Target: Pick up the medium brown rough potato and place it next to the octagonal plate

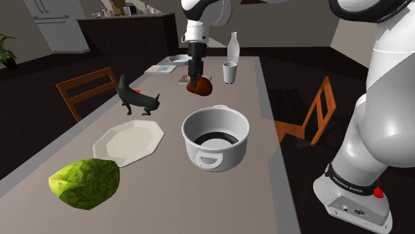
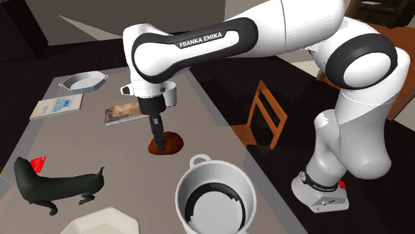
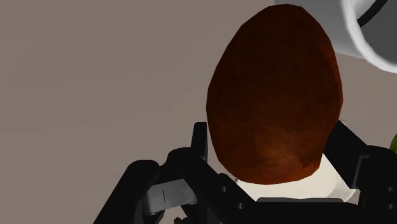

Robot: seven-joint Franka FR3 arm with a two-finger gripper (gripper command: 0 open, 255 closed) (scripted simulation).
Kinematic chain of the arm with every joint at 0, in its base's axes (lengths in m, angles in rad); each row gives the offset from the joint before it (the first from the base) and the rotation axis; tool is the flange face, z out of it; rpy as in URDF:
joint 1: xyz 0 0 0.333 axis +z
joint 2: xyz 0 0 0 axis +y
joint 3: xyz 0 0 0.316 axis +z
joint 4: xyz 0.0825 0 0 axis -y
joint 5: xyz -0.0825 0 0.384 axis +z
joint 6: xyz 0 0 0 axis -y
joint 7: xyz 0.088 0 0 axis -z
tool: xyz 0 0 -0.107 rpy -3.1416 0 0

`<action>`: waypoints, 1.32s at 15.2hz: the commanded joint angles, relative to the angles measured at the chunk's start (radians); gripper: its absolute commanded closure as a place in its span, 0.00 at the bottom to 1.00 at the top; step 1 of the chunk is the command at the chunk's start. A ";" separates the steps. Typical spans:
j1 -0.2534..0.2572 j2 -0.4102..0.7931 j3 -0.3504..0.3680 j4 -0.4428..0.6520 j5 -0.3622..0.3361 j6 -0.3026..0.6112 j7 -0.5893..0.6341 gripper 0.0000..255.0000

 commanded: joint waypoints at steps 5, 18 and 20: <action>0.068 -0.021 0.043 -0.057 0.003 0.070 0.092 1.00; 0.071 0.026 0.049 -0.167 0.030 0.218 0.039 1.00; 0.071 0.036 0.051 -0.180 0.035 0.240 0.030 1.00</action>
